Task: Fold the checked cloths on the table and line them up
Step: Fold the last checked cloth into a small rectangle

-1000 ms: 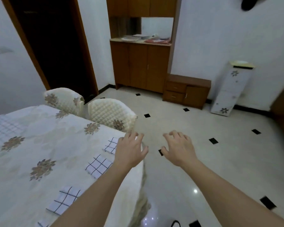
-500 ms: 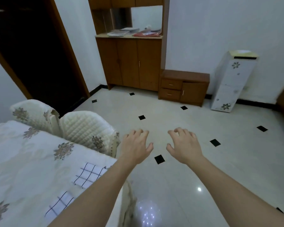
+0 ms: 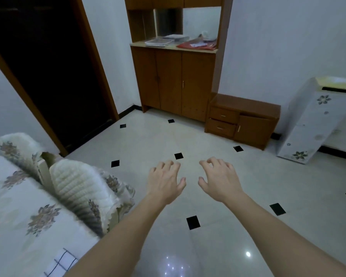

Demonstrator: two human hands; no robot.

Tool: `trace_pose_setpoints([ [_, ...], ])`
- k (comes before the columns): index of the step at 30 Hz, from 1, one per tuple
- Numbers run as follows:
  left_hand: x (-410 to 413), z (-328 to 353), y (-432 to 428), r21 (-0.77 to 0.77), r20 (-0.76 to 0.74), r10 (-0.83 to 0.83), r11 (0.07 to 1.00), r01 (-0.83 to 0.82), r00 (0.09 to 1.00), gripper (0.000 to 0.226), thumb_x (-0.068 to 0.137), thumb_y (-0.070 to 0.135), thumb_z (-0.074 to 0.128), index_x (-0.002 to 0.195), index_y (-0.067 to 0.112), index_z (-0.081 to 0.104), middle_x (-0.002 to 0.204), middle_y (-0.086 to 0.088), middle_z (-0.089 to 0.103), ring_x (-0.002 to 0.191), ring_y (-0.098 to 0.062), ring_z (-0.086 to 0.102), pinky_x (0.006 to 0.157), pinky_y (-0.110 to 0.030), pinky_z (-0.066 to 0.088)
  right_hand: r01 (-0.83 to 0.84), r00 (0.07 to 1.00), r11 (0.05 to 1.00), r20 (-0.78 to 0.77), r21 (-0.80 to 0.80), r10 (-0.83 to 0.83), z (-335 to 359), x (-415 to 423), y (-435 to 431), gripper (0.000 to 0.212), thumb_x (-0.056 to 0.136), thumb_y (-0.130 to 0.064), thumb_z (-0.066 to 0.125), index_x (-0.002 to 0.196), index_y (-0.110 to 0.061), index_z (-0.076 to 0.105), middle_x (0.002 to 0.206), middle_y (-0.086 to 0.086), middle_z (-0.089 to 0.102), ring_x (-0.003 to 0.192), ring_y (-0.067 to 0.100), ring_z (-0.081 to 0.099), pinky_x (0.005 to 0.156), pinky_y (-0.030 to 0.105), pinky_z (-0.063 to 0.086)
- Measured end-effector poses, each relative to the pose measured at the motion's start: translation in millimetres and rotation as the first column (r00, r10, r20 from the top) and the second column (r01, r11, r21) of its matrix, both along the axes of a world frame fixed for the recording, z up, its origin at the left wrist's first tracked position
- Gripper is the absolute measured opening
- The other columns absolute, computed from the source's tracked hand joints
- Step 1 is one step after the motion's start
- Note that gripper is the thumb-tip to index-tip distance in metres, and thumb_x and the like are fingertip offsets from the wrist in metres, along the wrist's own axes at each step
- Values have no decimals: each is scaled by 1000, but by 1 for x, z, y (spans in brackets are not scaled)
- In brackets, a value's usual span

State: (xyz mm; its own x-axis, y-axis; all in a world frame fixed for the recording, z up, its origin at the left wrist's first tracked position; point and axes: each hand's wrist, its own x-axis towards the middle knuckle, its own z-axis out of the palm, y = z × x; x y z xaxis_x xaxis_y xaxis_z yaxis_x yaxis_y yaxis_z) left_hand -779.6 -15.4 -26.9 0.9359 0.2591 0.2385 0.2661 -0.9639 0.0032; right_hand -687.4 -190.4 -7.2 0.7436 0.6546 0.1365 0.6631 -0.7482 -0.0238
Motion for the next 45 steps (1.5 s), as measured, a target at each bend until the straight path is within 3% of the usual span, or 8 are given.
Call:
trace_pose_setpoints([
  [3,32,-6,27,-6,-7,22,1000,-22,1000,60,87,59,31,124,21,58,118,1,63,102,-23,58,80,-40,49,-25,999,1000,-21,-5,25,-8,38,28,51,92,-49,45,138,-27,47,133,0,51,120,23,49,99,40,36],
  [8,105,-18,94,-30,-62,104,994,-106,993,53,93,58,35,132,25,49,127,4,56,114,-22,52,90,-38,41,-87,996,995,-5,-41,87,-19,112,97,51,92,-50,43,139,-29,44,133,-1,50,121,23,48,100,39,35],
  [15,213,-19,213,-83,-70,180,979,-186,981,52,94,57,35,132,23,47,127,1,56,112,-24,51,89,-39,42,-134,991,989,-18,-59,133,-12,237,223,52,93,-50,44,140,-29,44,136,-1,51,123,23,48,101,40,38],
  [24,323,-8,331,-49,-75,220,974,-223,973,64,87,59,19,129,23,51,122,2,59,105,-22,55,83,-38,45,-194,980,980,-43,-35,193,-13,350,357,53,93,-51,44,142,-29,44,138,0,51,124,23,49,102,41,39],
  [29,382,-7,396,-49,-76,246,967,-250,966,55,94,57,34,135,23,47,130,1,56,113,-22,52,89,-39,44,-250,967,968,-51,-37,248,-17,410,430,54,94,-53,42,143,-30,41,140,0,49,125,22,48,105,41,38],
  [34,456,-8,462,-55,-87,284,956,-289,955,57,96,57,33,141,24,42,137,-1,53,118,-22,51,94,-40,45,-315,948,949,-52,-22,314,-18,488,504,55,94,-52,43,143,-29,42,139,1,49,124,23,48,104,41,38],
  [40,553,13,552,-50,-96,388,918,-394,917,57,98,57,33,144,24,39,142,0,49,125,-22,48,99,-39,42,-399,915,917,-53,13,399,-9,596,614,53,94,-53,44,142,-29,43,136,0,51,123,22,48,103,41,37],
  [45,580,24,627,-59,-89,527,845,-532,845,57,98,56,33,145,24,39,143,0,49,127,-22,46,100,-39,43,-532,845,847,-61,2,531,-2,641,713,55,94,-52,44,144,-29,41,137,1,50,124,23,48,103,41,38],
])
